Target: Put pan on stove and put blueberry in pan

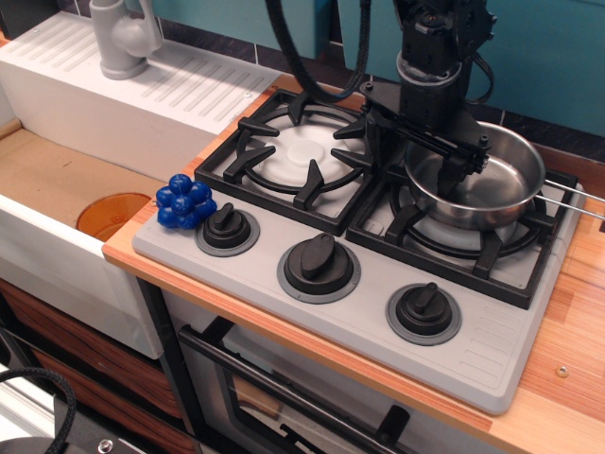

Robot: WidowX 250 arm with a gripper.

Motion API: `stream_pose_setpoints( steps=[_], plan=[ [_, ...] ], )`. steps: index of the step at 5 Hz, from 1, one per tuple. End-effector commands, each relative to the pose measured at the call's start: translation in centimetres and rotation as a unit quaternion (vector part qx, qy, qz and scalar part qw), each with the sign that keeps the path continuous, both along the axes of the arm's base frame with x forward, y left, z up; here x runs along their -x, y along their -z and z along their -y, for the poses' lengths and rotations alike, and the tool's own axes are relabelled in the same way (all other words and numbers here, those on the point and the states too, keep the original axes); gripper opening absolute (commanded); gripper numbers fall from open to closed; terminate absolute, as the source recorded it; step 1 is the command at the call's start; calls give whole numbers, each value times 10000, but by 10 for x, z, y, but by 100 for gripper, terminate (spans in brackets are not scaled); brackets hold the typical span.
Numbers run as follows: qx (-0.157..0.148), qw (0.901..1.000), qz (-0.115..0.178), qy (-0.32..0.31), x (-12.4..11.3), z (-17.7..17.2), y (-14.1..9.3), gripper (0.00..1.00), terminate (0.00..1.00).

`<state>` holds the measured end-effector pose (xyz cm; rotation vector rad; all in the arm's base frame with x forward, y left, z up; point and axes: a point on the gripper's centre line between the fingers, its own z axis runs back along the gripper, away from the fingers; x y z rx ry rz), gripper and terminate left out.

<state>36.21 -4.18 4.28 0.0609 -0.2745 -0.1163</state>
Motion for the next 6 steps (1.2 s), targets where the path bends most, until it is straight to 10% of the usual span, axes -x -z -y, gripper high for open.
stream_pose_setpoints(
  steps=[1, 3, 6],
  plan=[
    [42, 10000, -5, -16, -3, 3, -10, 0, 0],
    [272, 9989, -272, 285, -13, -11, -22, 0, 0],
    [-241, 9988, -417, -14, -9, -12, -60, 0, 0]
  ],
)
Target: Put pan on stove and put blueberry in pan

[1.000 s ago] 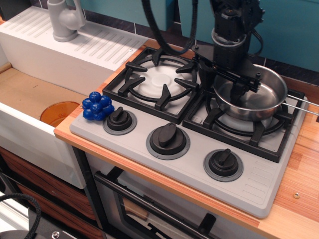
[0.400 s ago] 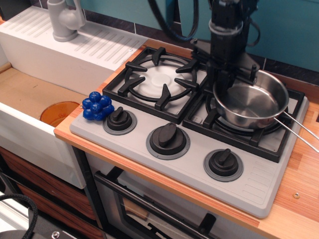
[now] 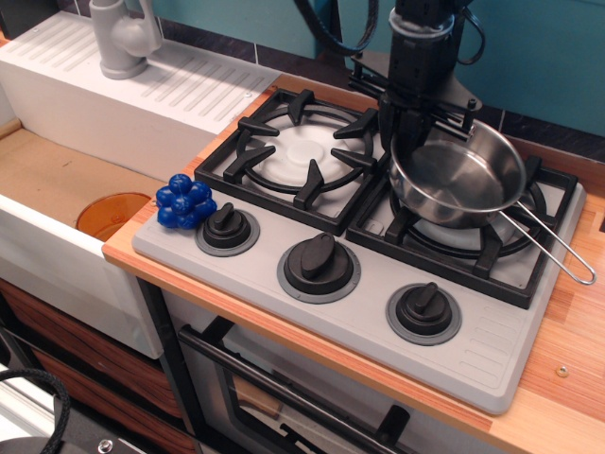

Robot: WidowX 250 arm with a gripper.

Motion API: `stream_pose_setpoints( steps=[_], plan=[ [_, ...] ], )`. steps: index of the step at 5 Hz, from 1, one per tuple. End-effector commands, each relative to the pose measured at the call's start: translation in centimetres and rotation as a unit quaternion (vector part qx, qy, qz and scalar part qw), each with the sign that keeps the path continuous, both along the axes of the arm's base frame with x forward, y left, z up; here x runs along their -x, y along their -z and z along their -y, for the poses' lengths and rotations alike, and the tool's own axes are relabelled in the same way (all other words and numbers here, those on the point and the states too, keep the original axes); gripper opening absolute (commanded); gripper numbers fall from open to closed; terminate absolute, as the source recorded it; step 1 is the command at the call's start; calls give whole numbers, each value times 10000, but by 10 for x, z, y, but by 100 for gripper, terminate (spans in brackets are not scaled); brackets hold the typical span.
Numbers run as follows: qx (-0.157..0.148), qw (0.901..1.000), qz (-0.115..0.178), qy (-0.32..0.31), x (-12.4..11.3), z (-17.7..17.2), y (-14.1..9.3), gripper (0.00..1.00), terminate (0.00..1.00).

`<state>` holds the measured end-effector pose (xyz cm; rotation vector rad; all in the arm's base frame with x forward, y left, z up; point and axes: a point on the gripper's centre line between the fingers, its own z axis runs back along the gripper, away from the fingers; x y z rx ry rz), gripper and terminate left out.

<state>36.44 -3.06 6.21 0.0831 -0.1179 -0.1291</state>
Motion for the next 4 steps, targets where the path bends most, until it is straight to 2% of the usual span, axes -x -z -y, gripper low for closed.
stream_pose_setpoints(
  steps=[1, 2, 4],
  plan=[
    [-142, 9994, 313, 16, -8, -9, -51, 0, 0],
    [-115, 9997, 201, 117, -6, -21, -65, 0, 0],
    [-217, 9989, 299, 276, -15, -48, -71, 0, 0]
  ],
)
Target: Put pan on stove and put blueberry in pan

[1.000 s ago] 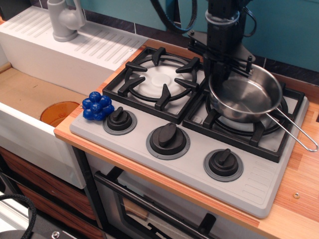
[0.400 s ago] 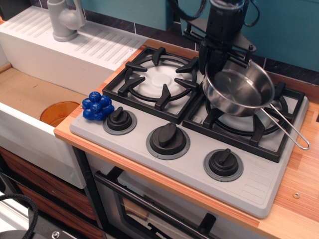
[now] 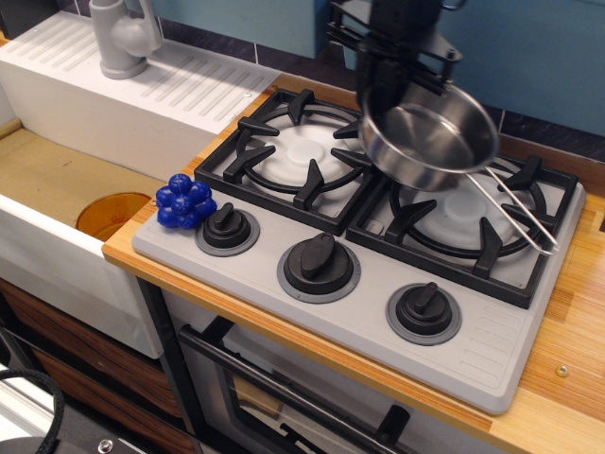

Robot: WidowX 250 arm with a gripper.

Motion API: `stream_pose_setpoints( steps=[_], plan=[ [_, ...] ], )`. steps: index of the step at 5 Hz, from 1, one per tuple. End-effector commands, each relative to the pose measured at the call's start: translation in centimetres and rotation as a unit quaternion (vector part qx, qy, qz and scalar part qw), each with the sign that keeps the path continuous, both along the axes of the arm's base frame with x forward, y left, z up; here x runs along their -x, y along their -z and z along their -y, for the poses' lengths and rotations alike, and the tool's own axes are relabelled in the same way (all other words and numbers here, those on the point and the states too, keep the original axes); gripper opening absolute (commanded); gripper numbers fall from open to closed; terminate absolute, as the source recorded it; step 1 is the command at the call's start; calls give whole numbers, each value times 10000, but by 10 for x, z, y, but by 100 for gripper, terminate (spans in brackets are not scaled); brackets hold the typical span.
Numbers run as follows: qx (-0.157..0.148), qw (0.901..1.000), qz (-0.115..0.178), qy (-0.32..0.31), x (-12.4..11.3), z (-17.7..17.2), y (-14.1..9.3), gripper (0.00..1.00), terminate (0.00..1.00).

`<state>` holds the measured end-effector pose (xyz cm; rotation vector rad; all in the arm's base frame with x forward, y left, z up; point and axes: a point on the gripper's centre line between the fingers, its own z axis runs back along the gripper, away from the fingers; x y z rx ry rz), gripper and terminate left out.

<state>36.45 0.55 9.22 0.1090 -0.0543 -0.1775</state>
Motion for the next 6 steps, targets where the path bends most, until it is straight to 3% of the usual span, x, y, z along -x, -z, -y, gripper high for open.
stream_pose_setpoints(
  steps=[1, 3, 6],
  plan=[
    [-77, 9977, 659, 171, -21, -24, -49, 0, 0],
    [-176, 9969, 711, 290, -30, -49, -51, 0, 0],
    [-273, 9975, 657, 41, -19, -69, -36, 0, 0]
  ],
)
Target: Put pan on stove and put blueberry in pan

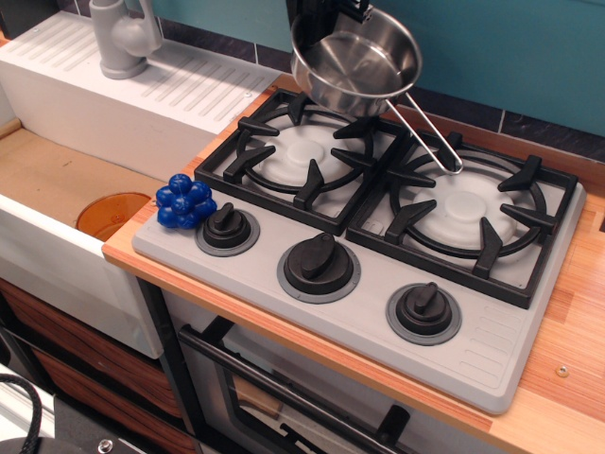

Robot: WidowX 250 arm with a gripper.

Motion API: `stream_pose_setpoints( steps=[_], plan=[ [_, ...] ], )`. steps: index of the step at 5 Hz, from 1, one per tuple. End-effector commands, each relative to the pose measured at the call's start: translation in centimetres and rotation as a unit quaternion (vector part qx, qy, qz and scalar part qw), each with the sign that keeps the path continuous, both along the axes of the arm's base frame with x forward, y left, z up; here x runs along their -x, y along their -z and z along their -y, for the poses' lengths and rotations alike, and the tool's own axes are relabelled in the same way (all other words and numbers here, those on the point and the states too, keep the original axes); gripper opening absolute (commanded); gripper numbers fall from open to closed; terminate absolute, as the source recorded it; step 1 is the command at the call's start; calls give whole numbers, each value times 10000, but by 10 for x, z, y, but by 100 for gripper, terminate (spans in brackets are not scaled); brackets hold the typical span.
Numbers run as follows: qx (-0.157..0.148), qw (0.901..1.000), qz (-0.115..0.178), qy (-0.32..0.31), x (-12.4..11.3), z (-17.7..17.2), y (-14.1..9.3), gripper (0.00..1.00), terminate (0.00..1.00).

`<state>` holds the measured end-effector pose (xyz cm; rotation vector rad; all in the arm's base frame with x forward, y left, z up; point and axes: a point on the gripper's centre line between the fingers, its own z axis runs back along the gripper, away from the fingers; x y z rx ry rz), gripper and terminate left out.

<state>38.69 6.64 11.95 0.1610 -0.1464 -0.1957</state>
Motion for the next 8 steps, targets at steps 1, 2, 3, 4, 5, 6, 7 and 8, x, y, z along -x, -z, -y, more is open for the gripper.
stream_pose_setpoints(
  steps=[1, 2, 3, 4, 5, 6, 7, 8],
  plan=[
    [-91, 9996, 260, -99, 7, -14, 4, 0, 0],
    [-113, 9994, 308, -79, 11, -25, 14, 0, 0],
    [-127, 9993, 340, -31, 14, -39, 20, 0, 0],
    [-151, 9992, 380, 21, 16, -52, 25, 0, 0],
    [-110, 9990, 433, 56, 16, -55, 31, 100, 0],
    [-3, 9989, 458, 38, 16, -54, 36, 100, 0],
    [71, 9993, 379, 26, 16, -50, 30, 100, 0],
    [73, 9995, 295, 20, 17, -45, 19, 100, 0]
  ],
)
